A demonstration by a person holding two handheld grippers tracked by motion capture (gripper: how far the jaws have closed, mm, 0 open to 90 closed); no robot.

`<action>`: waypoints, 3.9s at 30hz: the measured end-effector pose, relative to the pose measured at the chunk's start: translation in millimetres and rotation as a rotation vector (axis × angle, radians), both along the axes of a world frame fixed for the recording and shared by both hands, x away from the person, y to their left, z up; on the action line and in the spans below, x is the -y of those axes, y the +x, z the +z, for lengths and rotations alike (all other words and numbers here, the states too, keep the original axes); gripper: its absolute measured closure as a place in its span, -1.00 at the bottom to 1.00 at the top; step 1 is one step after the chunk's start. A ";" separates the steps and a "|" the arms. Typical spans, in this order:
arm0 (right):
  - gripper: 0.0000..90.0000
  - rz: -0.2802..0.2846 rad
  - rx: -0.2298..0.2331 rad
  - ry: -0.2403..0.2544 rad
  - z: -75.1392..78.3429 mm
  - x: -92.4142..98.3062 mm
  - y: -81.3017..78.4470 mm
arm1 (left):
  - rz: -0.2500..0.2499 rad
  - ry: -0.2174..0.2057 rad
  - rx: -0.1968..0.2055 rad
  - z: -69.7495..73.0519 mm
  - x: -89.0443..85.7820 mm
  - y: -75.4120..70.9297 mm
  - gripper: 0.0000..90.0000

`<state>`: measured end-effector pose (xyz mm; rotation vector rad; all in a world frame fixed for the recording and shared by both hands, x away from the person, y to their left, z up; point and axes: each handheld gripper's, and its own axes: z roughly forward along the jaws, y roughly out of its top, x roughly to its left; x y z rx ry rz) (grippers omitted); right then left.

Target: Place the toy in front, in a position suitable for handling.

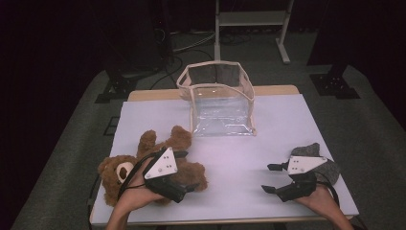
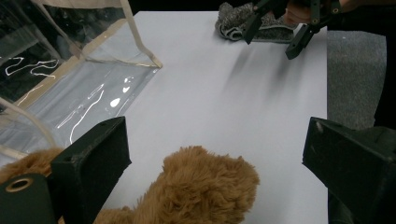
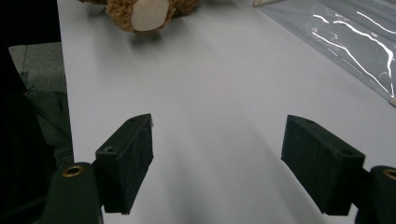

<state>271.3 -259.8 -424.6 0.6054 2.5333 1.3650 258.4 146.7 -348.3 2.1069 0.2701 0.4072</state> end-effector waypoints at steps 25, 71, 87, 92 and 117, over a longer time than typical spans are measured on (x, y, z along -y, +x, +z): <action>-0.47 0.014 -0.012 0.002 0.4 -1.9 -3.2 | -0.211 0.198 -0.026 4.6 5.9 33.7 -0.71; -0.47 0.053 -0.028 -0.012 -1.3 -5.3 -6.7 | -0.272 0.488 -0.102 -31.4 27.2 55.7 0.74; -0.47 0.024 -0.014 0.007 4.0 3.8 -5.2 | -0.364 0.374 -0.071 -14.7 46.8 55.5 0.74; -0.47 -0.028 0.012 0.042 13.9 23.1 -5.8 | -0.448 0.345 -0.061 -8.2 87.1 55.7 0.73; -0.47 -0.173 0.018 0.127 16.2 79.3 -2.5 | -0.681 0.365 -0.108 -15.2 212.1 49.6 0.55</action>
